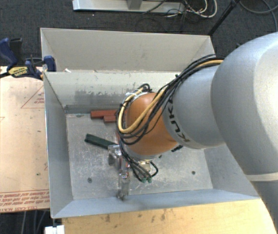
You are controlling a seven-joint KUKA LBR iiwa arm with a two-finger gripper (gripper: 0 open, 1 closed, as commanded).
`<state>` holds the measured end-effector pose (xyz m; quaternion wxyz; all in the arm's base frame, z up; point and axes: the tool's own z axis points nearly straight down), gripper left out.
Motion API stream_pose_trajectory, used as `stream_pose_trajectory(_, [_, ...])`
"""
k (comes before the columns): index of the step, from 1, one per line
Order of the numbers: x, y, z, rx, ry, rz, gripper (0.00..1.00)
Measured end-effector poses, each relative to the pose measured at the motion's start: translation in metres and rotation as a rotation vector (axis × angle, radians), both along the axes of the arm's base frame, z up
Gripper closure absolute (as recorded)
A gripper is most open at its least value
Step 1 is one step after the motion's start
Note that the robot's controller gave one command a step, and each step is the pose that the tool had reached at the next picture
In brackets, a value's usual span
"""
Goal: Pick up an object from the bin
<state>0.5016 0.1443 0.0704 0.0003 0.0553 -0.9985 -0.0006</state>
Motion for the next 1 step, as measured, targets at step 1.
stream_pose_trajectory(1, [0.0401, -0.0107, 0.0260, 0.000, 0.002, -0.003, 0.00])
